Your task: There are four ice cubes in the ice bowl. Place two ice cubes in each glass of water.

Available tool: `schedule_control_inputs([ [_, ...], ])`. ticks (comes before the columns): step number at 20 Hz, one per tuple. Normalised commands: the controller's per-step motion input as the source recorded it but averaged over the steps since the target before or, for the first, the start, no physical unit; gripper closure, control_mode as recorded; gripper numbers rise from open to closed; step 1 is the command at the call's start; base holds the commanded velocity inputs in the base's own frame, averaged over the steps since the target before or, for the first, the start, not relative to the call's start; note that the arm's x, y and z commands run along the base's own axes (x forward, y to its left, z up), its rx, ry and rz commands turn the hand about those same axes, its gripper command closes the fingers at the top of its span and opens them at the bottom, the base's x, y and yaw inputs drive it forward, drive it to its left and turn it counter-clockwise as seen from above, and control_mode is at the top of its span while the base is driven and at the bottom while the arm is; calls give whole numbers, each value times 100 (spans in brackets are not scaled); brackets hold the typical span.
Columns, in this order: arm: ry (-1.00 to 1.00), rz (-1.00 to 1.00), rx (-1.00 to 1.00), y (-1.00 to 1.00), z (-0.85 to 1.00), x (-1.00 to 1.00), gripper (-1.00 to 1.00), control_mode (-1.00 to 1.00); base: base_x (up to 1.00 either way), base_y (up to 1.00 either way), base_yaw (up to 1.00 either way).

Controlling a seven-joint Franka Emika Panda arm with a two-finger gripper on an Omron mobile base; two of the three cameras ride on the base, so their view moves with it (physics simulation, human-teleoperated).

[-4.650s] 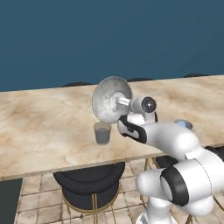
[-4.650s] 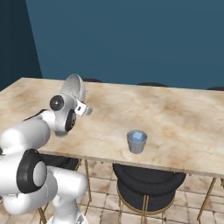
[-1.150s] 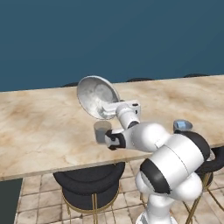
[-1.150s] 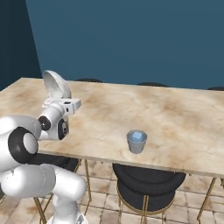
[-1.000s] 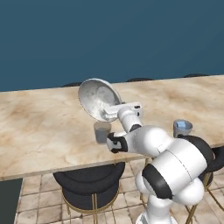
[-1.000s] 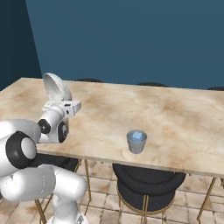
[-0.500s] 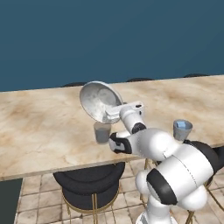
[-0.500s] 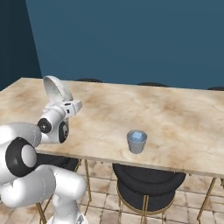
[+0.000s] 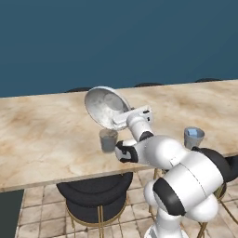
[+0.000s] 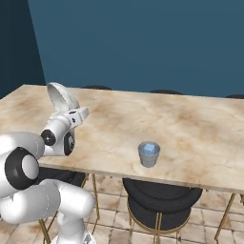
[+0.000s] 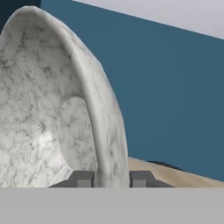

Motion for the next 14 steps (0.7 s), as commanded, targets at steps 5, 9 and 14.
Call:
schedule_control_inputs([
  [5, -17, 0, 0, 1, 7, 0, 100, -100, 0, 0, 0],
  [9, -9, 7, -16, 16, -23, -18, 100, -100, 0, 0, 0],
  [14, 0, 1, -16, 22, -4, -1, 100, -100, 0, 0, 0],
])
